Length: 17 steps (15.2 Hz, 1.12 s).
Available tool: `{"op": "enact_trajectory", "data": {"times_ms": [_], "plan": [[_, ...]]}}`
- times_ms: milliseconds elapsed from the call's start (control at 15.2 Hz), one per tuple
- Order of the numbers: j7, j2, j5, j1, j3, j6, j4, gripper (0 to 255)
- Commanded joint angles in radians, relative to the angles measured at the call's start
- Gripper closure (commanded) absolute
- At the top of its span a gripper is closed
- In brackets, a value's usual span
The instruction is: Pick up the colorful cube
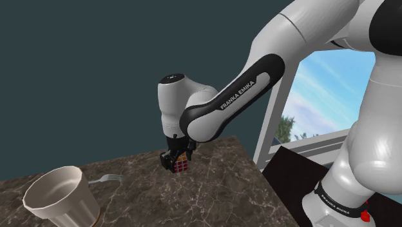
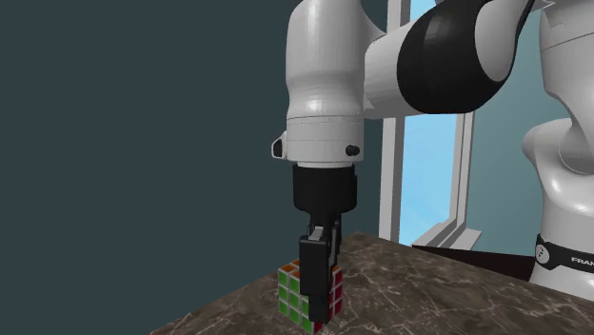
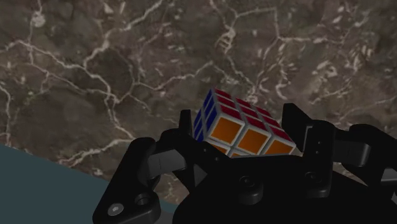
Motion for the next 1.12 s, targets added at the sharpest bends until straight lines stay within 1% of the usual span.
{"op": "enact_trajectory", "data": {"times_ms": [0,924,1056], "plan": [[-0.005,-0.009,0.007,-0.002,0.002,-0.012,0.003,255],[-0.056,-0.124,0.082,-0.017,0.016,-0.185,0.076,255],[-0.056,-0.125,0.083,-0.017,0.016,-0.186,0.077,255]]}}
